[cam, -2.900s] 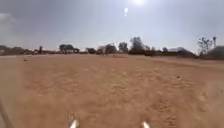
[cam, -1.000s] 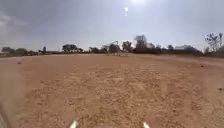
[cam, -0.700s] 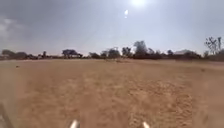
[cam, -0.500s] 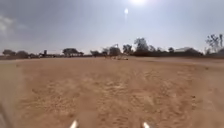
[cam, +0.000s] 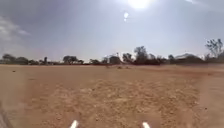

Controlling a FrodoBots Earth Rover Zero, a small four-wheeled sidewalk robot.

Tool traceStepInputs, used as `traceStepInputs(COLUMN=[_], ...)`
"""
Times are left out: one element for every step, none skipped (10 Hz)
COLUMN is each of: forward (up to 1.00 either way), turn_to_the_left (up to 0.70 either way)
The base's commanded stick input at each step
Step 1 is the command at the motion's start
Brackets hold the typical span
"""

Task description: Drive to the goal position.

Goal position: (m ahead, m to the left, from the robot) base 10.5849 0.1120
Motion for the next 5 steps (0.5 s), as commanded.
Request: traceStepInputs(forward=[0.70, 0.70, 0.70, 0.70, 0.70], turn_to_the_left=[0.00, 0.00, 0.00, 0.00, 0.00])
